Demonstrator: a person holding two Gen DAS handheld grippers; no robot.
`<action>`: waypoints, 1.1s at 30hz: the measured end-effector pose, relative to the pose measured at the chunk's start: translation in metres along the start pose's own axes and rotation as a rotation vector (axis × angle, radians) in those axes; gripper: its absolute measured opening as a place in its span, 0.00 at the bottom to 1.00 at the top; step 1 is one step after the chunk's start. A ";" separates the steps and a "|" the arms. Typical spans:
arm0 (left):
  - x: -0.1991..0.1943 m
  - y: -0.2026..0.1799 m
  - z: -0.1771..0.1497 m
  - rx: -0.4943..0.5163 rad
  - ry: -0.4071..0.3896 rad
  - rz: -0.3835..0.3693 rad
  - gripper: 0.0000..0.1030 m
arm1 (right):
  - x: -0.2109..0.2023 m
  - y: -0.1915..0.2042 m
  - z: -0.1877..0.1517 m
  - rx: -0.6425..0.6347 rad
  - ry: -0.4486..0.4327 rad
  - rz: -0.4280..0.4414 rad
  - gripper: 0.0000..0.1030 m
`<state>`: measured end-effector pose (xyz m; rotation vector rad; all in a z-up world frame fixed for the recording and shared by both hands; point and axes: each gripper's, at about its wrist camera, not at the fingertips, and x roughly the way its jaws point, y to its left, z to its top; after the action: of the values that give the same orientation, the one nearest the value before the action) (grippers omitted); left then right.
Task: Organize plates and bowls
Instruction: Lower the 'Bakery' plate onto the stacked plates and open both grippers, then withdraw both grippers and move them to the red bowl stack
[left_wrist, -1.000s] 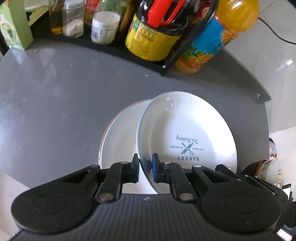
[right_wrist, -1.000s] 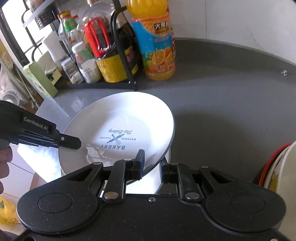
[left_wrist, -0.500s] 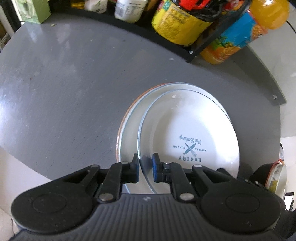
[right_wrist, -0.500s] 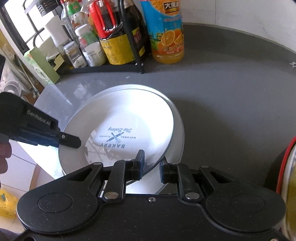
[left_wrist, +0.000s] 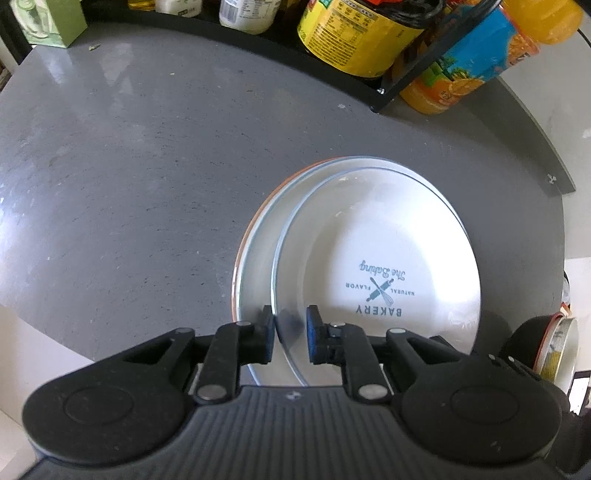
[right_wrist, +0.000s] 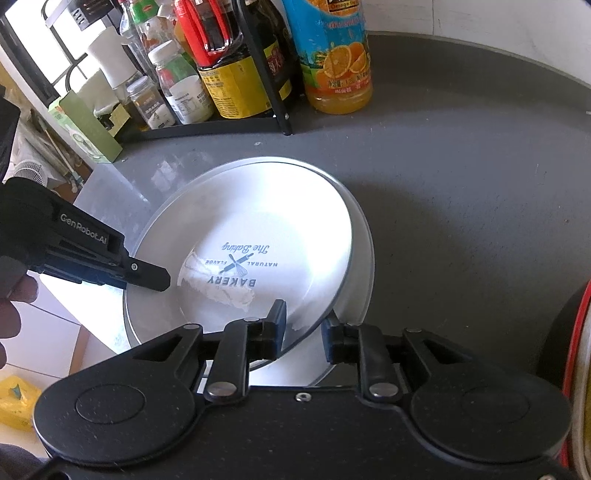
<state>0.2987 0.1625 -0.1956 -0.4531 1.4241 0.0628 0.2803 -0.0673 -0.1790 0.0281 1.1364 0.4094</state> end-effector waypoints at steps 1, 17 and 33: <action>-0.001 0.000 0.001 -0.001 0.001 0.000 0.15 | 0.000 0.001 0.000 -0.001 0.001 -0.004 0.21; -0.020 0.005 -0.003 0.051 -0.053 -0.046 0.47 | -0.003 0.005 -0.003 0.048 0.018 -0.030 0.21; -0.013 0.020 -0.001 0.114 -0.050 -0.072 0.56 | -0.003 0.038 -0.007 0.043 0.055 -0.213 0.20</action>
<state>0.2890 0.1834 -0.1884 -0.4051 1.3540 -0.0643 0.2620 -0.0344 -0.1708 -0.0666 1.1892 0.1969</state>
